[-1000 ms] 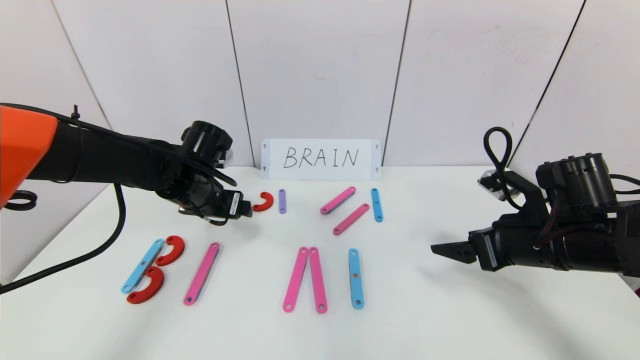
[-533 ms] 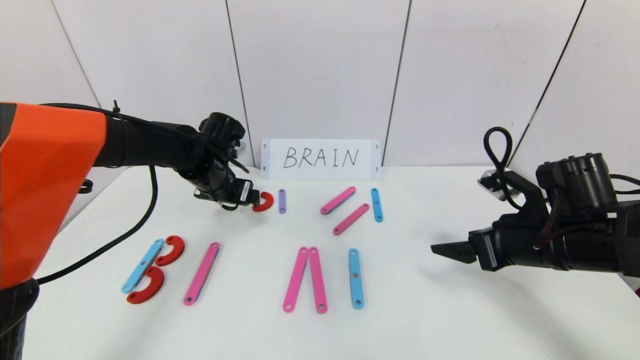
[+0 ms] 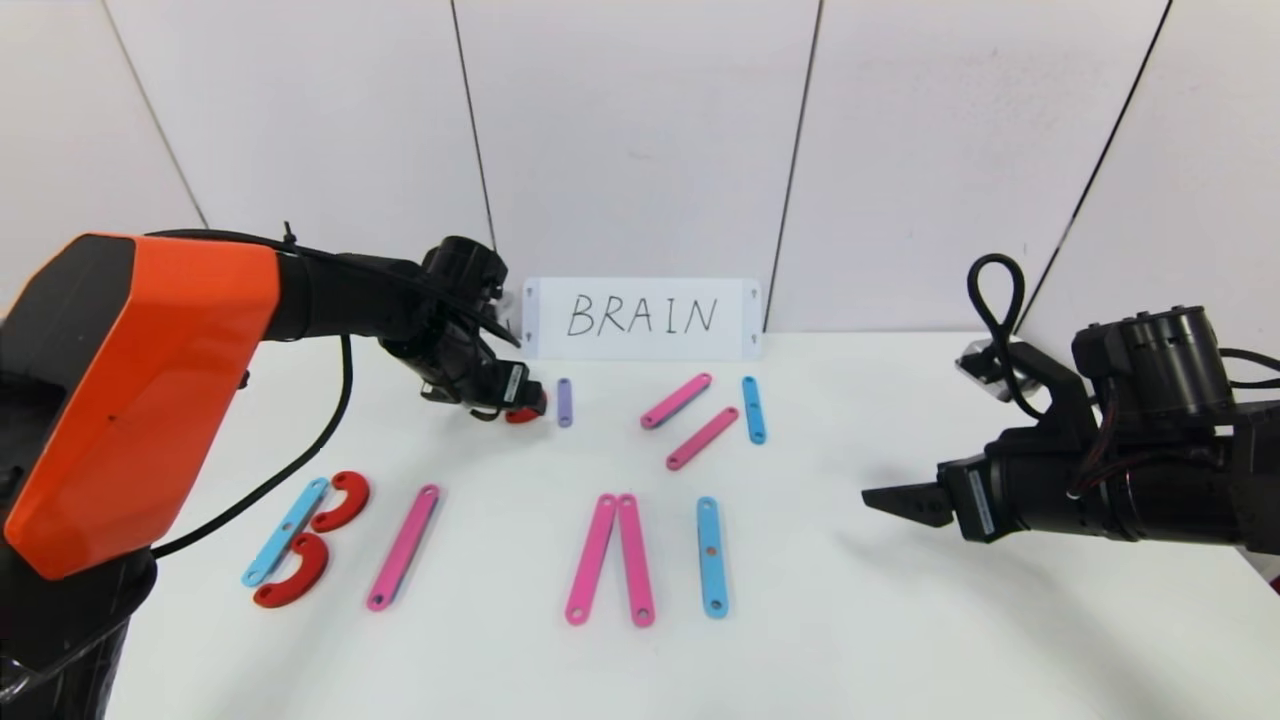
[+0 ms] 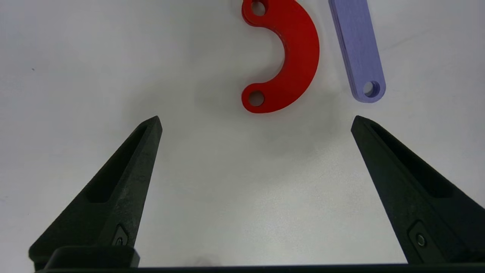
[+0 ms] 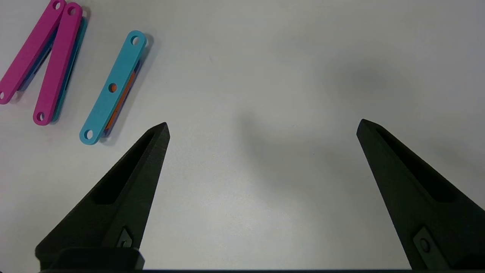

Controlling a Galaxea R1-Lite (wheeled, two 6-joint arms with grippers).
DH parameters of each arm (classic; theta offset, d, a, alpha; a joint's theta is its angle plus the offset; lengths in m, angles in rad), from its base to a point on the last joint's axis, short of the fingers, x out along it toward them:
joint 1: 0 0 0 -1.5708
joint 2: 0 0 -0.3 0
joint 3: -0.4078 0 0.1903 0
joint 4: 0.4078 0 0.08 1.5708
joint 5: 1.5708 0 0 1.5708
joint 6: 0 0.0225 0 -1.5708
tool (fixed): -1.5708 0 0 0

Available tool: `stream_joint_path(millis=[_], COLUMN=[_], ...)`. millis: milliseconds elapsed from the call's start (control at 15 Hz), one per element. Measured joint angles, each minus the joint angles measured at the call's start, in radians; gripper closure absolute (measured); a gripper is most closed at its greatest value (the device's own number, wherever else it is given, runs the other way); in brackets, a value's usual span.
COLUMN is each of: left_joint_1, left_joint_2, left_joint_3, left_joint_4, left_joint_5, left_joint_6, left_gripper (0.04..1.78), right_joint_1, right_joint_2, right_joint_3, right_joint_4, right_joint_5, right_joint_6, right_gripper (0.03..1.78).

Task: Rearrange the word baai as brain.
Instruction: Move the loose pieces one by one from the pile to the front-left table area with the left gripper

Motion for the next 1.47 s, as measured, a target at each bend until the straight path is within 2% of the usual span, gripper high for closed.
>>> stream_joint_path(millis=[467, 733, 1200, 1333, 1467], left_joint_1=[-0.001, -0.009, -0.016, -0.024, -0.029], left_joint_2=[0.064, 0.1, 0.12, 0.122, 0.129], left_joint_3=[-0.09, -0.101, -0.104, -0.104, -0.104], left_joint_4=[-0.001, -0.014, -0.055, -0.066, -0.084], left_joint_5=[0.013, 0.089, 0.093, 0.093, 0.092], left_joint_6=[0.02, 0.033, 0.026, 0.03, 0.027], left_gripper=[0.07, 0.07, 0.09, 0.2, 0.41], right_joint_1=[0.0, 0.0, 0.001, 0.001, 0.001], right_joint_2=[0.0, 0.003, 0.009, 0.009, 0.009], right_joint_3=[0.0, 0.001, 0.001, 0.002, 0.003], right_joint_4=[0.0, 0.0, 0.0, -0.001, -0.001], right_joint_5=[0.001, 0.0, 0.0, 0.0, 0.0], right_joint_6=[0.0, -0.001, -0.003, -0.003, -0.003], right_gripper=[0.08, 0.08, 0.08, 0.08, 0.08])
